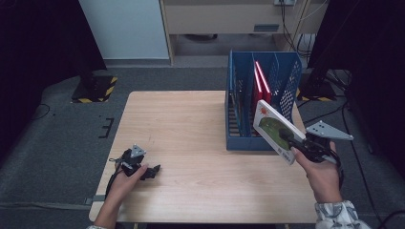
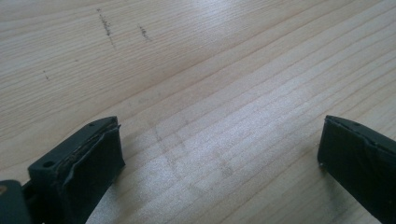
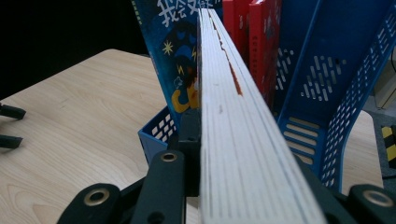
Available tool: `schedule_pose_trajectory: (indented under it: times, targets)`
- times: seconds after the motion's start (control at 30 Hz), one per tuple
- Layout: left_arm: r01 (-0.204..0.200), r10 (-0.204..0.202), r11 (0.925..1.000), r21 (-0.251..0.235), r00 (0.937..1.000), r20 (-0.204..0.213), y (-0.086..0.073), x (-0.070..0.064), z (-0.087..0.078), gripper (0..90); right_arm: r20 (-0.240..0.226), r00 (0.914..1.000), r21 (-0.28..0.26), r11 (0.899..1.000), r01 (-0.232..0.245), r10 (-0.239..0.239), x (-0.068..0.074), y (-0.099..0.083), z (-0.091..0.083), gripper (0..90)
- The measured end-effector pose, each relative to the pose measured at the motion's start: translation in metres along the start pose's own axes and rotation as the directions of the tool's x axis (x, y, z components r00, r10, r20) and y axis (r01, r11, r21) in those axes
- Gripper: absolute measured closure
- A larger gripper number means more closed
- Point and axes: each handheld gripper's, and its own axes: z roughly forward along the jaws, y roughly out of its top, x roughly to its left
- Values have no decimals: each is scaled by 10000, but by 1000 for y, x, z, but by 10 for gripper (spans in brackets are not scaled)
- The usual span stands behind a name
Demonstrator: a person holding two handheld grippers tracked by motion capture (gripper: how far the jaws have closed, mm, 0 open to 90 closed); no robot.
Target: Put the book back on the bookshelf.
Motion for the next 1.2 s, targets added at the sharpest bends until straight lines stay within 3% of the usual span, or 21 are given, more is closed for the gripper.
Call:
schedule_pose_trajectory:
  times: [0.8, 1.0, 1.2]
  targets:
    - [0, 0, 10000, 2, 10000, 0, 1, -1, 1, 0, 532, 9983, 58, 9996, -261, 257, -15, -2, -12, 756]
    - [-3, 3, 10000, 1, 10000, 0, 1, 0, 1, 0, 882, 9952, 59, 9991, -428, 421, -21, -3, -16, 756]
    - [-1, 1, 10000, 1, 10000, -1, 1, -1, 1, 0, 1264, 9908, 156, 9986, -505, 482, -28, -1, -7, 756]
